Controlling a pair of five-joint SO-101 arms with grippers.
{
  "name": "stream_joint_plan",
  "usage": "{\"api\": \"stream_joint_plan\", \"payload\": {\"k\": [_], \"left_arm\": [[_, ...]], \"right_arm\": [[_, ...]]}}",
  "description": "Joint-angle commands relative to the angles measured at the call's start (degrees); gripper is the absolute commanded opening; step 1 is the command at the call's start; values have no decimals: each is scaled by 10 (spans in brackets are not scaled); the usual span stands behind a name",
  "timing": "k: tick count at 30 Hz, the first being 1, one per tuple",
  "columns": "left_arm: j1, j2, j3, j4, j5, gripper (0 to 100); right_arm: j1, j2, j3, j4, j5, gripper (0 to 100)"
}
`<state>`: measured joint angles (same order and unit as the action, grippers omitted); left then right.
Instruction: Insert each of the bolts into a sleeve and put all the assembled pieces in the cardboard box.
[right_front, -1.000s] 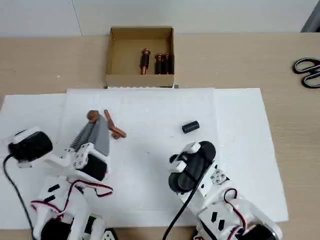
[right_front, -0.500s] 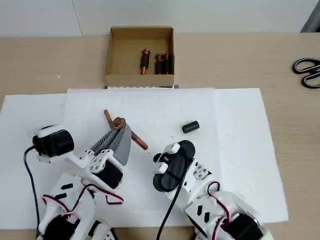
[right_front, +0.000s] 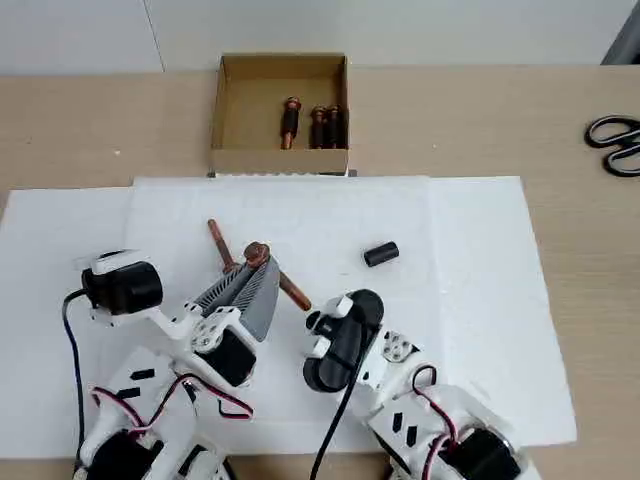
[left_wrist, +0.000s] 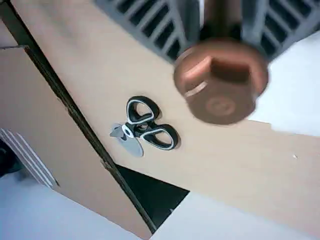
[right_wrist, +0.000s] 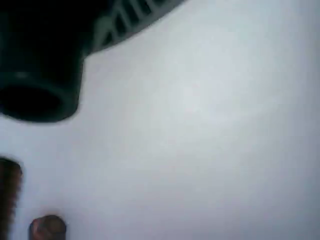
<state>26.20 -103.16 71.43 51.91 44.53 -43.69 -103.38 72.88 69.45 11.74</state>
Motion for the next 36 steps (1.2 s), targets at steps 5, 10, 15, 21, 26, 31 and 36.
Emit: {"api": "stream_joint_plan", "payload": {"k": [5,10,15,21,26,31,36], "left_arm": [[3,-5,-7,-14,0,6],[3,-5,-7,-14,0,6],[27,-5,-21,25,0,6],[30,-5,-25,33,-1,6],[33,-4,-22,35,-12,6],[60,-3,-22,71,-18,6],[89,-2,-2,93,-68,6]], "right_arm": [[0,-4,4,-36,5,2],[0,-4,5,-36,5,2],[0,-4,6,-36,5,2],[12,-3,9,-65,5,2],[25,-3,8,-66,8,2],[24,-3,7,-68,9,2],[24,-3,4,-68,9,2]]}}
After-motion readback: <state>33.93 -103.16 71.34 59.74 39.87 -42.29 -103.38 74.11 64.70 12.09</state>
